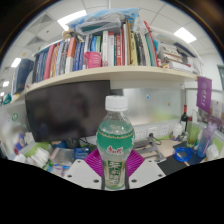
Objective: Pour water
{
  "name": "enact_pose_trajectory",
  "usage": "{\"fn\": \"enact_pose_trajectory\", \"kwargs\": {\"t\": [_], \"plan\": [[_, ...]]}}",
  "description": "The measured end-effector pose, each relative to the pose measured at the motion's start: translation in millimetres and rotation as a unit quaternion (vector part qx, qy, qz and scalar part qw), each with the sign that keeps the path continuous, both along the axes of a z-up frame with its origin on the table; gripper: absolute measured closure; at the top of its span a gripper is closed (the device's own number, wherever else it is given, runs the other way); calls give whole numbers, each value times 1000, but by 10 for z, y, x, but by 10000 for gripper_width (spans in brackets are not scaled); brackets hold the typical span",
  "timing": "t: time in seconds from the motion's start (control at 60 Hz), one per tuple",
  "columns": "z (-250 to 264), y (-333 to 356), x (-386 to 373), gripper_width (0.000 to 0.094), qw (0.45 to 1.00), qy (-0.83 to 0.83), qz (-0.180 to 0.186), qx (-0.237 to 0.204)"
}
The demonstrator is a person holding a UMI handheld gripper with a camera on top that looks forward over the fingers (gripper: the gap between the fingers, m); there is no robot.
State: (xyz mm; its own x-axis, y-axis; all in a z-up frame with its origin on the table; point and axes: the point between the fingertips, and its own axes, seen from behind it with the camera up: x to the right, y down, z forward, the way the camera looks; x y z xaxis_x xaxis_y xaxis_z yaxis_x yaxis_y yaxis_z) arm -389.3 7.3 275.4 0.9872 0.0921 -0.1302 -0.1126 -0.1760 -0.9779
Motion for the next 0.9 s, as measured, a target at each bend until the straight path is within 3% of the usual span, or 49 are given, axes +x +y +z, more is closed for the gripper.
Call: {"fn": "enact_pose_trajectory", "kwargs": {"t": [0.1, 0.3, 0.567, 0.717, 0.8, 0.9], "plan": [[-396, 161, 347, 672, 997, -68, -22, -4], [-1225, 426, 631, 672, 995, -75, 1, -59], [-1697, 592, 530, 672, 994, -75, 51, -57], [-1681, 637, 538, 632, 997, -61, 46, -31], [-1676, 619, 569, 500, 997, -55, 38, -27], [-1674, 610, 547, 431, 998, -52, 42, -23]]}}
